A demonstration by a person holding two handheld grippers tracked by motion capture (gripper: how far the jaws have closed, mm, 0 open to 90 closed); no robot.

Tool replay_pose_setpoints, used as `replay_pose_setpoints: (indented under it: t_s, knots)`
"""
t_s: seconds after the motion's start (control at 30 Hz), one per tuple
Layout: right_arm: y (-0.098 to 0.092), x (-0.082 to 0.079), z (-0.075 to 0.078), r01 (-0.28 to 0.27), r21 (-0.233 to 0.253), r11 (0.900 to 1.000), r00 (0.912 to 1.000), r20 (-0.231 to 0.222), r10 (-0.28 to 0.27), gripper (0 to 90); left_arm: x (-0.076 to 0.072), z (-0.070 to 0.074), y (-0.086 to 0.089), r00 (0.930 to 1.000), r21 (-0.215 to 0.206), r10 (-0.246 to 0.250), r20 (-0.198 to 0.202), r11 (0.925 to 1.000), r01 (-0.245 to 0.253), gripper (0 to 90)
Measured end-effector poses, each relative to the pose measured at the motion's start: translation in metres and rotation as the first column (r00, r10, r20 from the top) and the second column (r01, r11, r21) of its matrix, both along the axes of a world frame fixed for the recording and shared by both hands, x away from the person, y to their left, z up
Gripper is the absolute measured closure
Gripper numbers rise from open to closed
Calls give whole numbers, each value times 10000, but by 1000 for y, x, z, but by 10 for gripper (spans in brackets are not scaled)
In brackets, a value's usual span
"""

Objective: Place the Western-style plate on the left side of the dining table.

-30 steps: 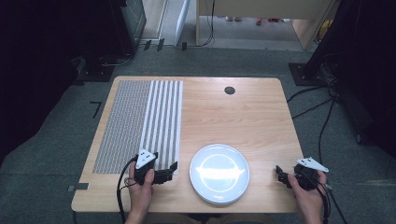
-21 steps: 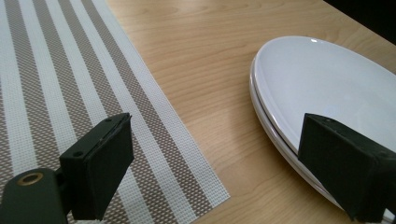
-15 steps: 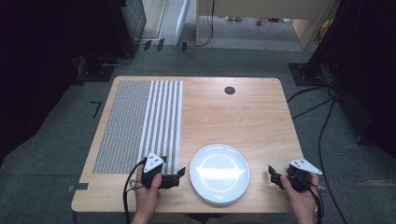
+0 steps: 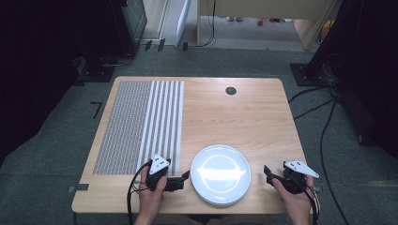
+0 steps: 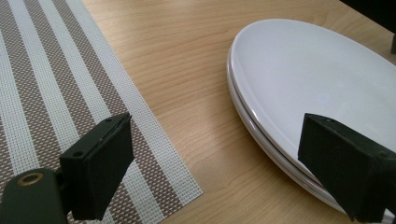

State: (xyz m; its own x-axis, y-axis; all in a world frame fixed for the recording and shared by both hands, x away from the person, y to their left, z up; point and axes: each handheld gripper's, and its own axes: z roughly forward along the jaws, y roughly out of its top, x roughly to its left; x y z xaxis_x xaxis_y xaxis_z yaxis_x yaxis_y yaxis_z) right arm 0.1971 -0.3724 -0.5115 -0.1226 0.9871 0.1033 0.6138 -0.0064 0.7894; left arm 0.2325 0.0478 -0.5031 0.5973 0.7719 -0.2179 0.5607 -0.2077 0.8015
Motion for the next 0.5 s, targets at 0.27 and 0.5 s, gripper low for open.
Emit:
replay_pose_setpoints:
  t_s: [0.27,0.5]
  knots:
    - [7,0,3,266,535,9982,9996,88,-271,311,-2,-1,-8,9997,-38,-145,-210,9999,145,103]
    - [12,-1,6,709,510,9962,9972,214,-721,355,-4,-1,-14,9991,-123,-259,-336,9996,255,103]
